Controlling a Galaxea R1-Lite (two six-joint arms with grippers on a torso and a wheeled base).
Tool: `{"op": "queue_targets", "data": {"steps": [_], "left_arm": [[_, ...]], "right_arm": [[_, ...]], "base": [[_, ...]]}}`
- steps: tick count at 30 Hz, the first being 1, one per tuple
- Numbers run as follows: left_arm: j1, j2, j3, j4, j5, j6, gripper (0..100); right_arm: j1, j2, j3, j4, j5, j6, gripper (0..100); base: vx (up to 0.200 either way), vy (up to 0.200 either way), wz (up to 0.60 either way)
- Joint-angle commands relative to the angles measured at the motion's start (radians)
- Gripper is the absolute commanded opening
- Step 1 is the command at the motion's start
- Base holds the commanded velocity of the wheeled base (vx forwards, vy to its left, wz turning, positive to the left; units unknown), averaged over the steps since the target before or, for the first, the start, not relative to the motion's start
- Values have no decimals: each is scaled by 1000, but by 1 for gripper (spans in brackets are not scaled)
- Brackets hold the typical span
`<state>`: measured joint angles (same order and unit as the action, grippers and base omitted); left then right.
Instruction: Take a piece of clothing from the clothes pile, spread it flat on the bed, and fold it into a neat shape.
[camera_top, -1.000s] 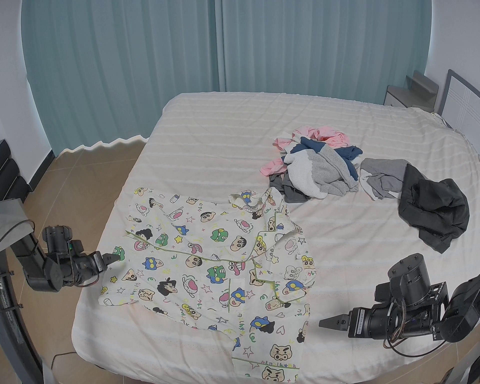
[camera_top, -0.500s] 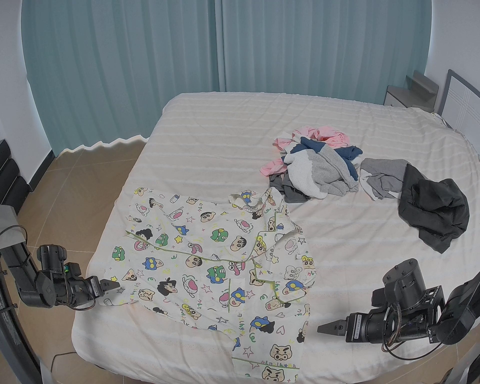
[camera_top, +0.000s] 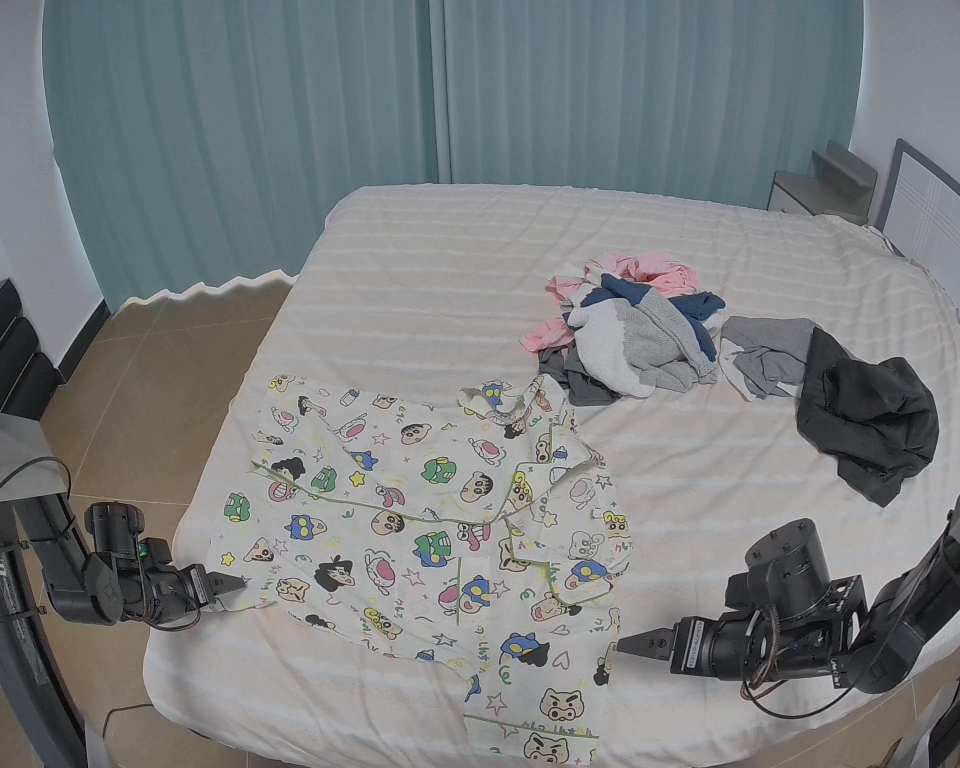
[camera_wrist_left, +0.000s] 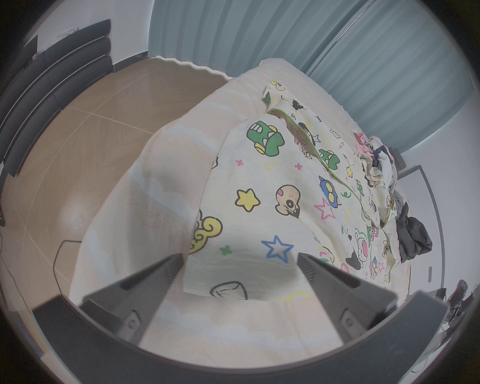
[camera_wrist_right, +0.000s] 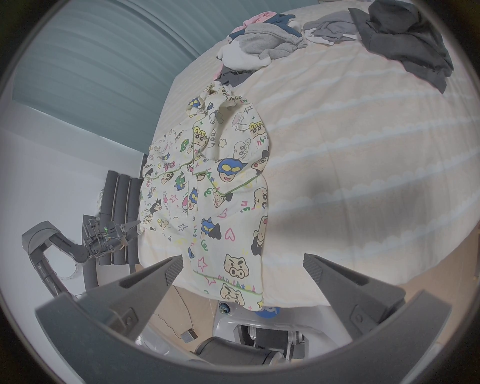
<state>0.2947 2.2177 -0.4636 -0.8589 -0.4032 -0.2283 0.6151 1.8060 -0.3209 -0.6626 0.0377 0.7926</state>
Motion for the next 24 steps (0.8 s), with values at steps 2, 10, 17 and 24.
{"op": "queue_targets", "data": {"steps": [2,10,17,24], "left_arm": [[-20,19,0,0,-3,-22,0],[-23,8,28,0,-5,-31,0],[-8,-52,51,-2,-8,-31,0],[-6,-73,83,-6,-9,-28,0]], "right_arm": [[23,187,-4,-114,-5,5,100],[28,354,-70,-195,-10,-4,100],[41,392,-110,-195,-7,-19,100],[107,415,-130,-196,-7,-18,100]], "base": [[0,0,0],[0,0,0],[0,0,0],[0,0,0]]}}
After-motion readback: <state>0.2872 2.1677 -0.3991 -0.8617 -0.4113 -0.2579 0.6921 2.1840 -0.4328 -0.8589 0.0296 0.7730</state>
